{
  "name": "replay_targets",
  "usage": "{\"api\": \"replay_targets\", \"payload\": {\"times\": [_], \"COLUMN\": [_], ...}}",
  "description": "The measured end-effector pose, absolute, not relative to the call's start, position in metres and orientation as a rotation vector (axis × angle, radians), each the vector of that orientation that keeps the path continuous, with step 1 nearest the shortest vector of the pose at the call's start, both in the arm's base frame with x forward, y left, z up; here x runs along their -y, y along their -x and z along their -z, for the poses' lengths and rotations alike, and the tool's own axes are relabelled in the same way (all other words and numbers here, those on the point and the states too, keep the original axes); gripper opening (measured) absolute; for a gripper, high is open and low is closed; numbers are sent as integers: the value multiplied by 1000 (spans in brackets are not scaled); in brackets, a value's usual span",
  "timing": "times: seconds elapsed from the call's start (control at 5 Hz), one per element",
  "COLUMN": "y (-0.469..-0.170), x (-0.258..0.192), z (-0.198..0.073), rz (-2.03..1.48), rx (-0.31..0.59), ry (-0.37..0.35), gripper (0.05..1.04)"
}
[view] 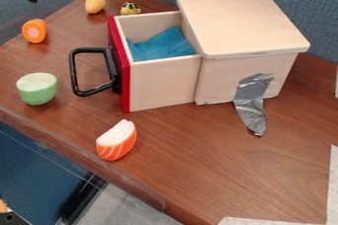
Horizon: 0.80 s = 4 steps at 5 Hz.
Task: Close the drawer
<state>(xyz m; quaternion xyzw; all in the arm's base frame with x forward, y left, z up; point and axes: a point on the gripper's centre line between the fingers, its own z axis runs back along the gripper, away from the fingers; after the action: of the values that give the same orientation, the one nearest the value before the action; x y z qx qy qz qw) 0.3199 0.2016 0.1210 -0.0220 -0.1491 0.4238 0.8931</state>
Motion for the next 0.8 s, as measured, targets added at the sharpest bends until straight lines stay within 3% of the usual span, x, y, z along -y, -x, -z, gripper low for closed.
{"api": "replay_targets", "payload": {"times": [0.4, 0.8], "y": [-319, -308], "x": [-192, -188], "z": [-104, -99], "rz": [-675, -403], "rx": [242, 234], "ry": [82, 133], "gripper": [1001, 1001]}}
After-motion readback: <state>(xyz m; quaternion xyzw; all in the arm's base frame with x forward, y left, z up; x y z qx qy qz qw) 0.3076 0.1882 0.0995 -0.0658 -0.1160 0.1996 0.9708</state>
